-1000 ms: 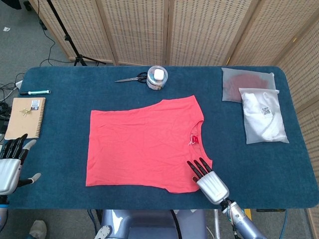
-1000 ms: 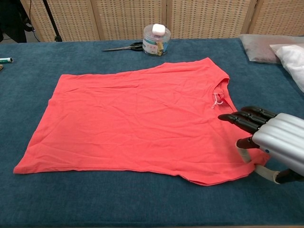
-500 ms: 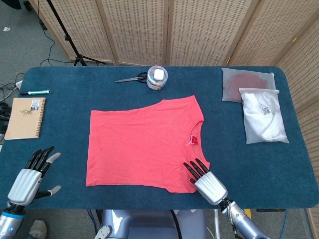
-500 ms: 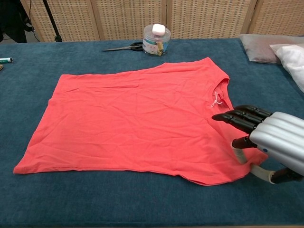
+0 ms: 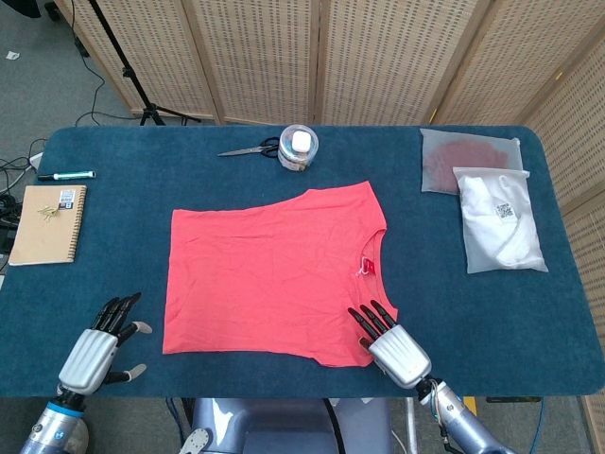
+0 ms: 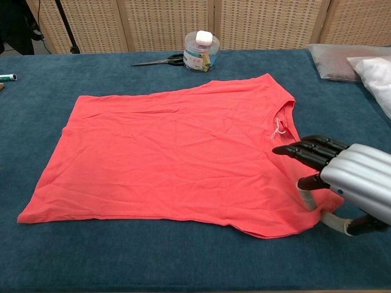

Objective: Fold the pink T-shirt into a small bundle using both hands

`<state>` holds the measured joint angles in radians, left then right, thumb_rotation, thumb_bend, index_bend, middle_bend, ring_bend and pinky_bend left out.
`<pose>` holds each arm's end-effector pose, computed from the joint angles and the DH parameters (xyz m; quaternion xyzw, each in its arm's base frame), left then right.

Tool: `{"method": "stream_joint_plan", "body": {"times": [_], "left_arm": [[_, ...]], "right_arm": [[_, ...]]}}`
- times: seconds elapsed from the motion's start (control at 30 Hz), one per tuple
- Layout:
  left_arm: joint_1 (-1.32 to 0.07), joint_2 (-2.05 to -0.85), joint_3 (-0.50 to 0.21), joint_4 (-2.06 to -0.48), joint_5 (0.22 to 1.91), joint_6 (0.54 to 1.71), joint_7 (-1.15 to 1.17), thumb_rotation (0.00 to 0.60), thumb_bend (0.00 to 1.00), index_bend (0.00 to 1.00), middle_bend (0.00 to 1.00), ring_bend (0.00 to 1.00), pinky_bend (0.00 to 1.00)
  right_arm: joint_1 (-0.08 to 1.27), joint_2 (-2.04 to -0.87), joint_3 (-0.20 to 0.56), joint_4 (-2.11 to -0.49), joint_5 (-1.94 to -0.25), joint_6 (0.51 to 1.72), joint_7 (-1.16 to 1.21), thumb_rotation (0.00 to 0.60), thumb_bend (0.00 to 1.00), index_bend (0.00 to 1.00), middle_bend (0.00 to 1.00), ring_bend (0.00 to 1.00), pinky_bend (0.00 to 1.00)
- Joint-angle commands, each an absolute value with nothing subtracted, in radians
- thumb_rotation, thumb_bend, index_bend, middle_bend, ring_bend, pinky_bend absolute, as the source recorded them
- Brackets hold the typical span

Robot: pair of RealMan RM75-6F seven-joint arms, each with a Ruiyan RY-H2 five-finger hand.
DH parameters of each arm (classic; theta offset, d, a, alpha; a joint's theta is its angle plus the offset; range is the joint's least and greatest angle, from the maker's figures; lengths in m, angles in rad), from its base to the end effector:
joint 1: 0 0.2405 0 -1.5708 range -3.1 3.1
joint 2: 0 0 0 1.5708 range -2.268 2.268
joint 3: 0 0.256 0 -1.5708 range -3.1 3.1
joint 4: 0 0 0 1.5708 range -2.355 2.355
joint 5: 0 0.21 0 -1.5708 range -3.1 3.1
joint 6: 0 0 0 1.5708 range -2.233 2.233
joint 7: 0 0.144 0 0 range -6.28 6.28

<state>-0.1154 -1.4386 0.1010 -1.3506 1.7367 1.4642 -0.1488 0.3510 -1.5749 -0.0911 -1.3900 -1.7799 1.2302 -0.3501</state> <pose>-0.2954 0.1528 0.0416 -0.6632 -0.4325 -0.4388 0.4249 -0.2195 -0.1961 -0.0306 0.8184 -0.2301 0.3686 0.3759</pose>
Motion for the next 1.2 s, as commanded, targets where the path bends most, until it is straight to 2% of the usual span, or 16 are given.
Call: {"method": "stream_joint_plan", "body": {"times": [0.03, 0.53, 1.2], "left_arm": [[-0.126, -1.463, 0.100, -1.346, 1.721, 1.436, -0.122, 0.600, 0.14, 0.43, 0.00, 0.00, 0.00], [-0.145, -1.573, 0.082, -1.224, 1.671, 1.396, -0.139, 0.600, 0.18, 0.44, 0.00, 0.00, 0.00], [-0.164, -1.620, 0.080, -1.209, 1.641, 1.365, -0.132, 0.600, 0.20, 0.44, 0.00, 0.00, 0.00]], "right_arm": [[0.353, -1.577, -0.092, -1.391, -1.780, 1.233, -0.340, 0.600, 0.44, 0.56, 0.04, 0.00, 0.00], [0.360, -1.573, -0.092, -1.383, -1.771, 1.239, -0.317, 0.600, 0.47, 0.56, 0.04, 0.00, 0.00], [0.362, -1.576, -0.095, -1.378, -1.761, 1.238, -0.320, 0.600, 0.47, 0.56, 0.04, 0.00, 0.00]]}}
